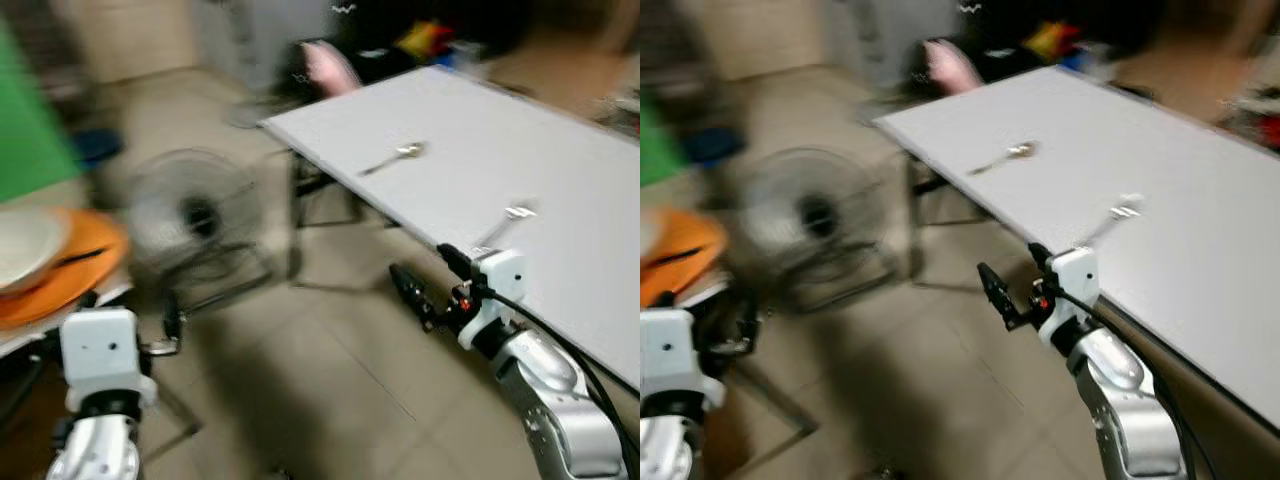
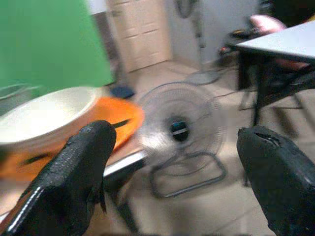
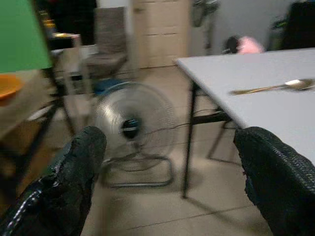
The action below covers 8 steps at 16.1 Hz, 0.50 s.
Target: Setting the table
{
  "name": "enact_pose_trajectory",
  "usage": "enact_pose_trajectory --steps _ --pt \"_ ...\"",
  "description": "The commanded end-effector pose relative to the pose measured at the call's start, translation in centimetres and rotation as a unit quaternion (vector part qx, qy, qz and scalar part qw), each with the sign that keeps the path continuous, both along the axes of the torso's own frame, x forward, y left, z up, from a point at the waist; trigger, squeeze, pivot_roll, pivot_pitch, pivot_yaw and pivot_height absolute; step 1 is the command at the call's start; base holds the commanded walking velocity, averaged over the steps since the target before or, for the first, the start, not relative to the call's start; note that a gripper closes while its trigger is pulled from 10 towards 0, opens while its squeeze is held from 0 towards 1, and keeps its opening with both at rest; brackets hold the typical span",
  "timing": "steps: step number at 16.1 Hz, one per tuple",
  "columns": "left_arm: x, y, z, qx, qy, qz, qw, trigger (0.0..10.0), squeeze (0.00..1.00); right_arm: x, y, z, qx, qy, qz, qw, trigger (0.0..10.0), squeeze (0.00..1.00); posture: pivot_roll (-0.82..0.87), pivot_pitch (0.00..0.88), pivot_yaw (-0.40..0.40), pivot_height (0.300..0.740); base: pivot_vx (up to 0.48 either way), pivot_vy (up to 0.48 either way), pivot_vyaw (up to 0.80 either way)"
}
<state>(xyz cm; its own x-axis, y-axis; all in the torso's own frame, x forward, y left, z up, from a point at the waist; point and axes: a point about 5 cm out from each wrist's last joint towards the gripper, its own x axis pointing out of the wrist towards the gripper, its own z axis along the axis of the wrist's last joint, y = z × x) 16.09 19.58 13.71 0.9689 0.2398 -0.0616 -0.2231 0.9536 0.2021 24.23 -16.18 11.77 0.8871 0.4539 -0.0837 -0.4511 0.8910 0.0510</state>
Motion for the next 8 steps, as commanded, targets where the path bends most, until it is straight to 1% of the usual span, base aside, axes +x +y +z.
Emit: enact_pose_trajectory --steps 1,4,6,8 --pt "-0.01 -0.02 0.34 0.008 -0.005 -0.002 1.0 10.0 0.95 0.02 0.73 0.07 0.013 0.003 0.019 1.0 10.0 1.0 0.0 0.0 -0.001 0.74 0.0 0.0 0.8" --pt "-0.15 0.21 0.34 0.019 -0.003 -0.001 1.0 10.0 0.95 0.14 1.12 0.02 0.017 0.006 0.032 0.999 10.0 1.0 0.0 0.0 -0.002 0.74 0.0 0.0 0.8" --pt "-0.09 0.2 0.34 0.021 -0.002 -0.002 1.0 10.0 0.88 0.17 1.19 0.11 0.018 0.006 0.036 0.999 10.0 1.0 0.0 0.0 0.0 0.74 0.0 0.0 0.8" --pt "-0.07 0.16 0.37 0.022 -0.004 -0.002 1.0 10.0 0.85 0.2 1.23 0.11 0.019 0.006 0.04 0.999 10.0 1.0 -0.01 0.0 0.001 0.74 0.0 0.0 0.8"
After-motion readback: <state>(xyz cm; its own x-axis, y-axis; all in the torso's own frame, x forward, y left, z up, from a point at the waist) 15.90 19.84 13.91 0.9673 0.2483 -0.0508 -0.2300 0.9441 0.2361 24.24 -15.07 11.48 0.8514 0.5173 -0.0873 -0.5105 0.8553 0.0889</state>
